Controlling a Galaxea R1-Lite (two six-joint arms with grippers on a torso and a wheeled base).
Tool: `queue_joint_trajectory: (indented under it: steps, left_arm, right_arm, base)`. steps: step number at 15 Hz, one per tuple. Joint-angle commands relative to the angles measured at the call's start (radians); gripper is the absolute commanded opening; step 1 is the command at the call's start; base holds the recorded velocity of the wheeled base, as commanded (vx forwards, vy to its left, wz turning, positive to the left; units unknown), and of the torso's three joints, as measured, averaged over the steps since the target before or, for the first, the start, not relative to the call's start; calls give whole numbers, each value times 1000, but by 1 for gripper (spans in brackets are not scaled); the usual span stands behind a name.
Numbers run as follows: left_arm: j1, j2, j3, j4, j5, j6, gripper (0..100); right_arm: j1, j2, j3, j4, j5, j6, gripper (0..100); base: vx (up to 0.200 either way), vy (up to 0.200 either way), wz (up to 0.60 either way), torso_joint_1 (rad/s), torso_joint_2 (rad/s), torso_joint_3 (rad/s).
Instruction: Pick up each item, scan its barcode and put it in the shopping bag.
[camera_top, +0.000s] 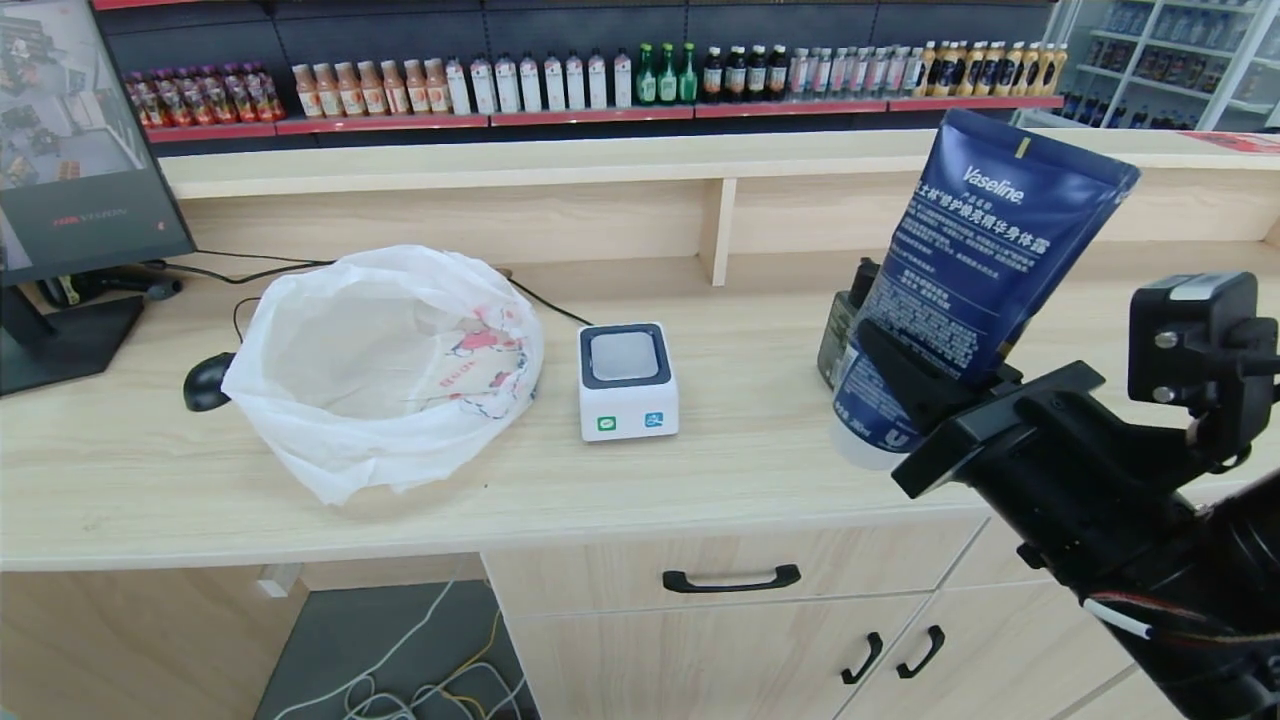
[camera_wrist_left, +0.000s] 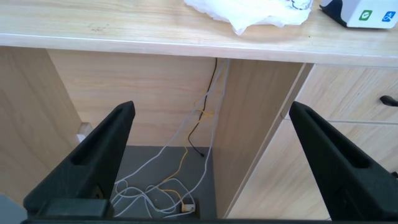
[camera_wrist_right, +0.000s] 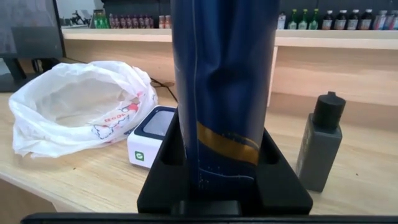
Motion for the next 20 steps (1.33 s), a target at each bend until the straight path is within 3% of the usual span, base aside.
queue_joint_trajectory:
  steps: [1,6,8,12,15,20]
  left_arm:
    - [0,0,0,0,0,-1,100]
    - [0,0,0,0,0,1,100]
    - [0,0,0,0,0,4,100]
    - [0,0,0,0,0,1,100]
    - [0,0,0,0,0,1,100]
    - [0,0,0,0,0,-8,100]
  right_arm:
    - [-3,0,-16,-1,15,13,0]
    - [-3,12,-25,-1,18,30,0]
    - [-27,20,-69,-1,18,29,0]
    - [-70,26,-85,-1,18,30,0]
    - [-150,37,-147,-1,20,30,0]
    - [-172,45,-180,-1,20,32,0]
  base:
    - [0,0,0,0,0,0]
    - [-40,0,0,0,0,0]
    - [-200,0,0,15,5,2]
    - [0,0,0,0,0,0]
    - [0,200,0,14,5,-1]
    - [0,200,0,5,3,5]
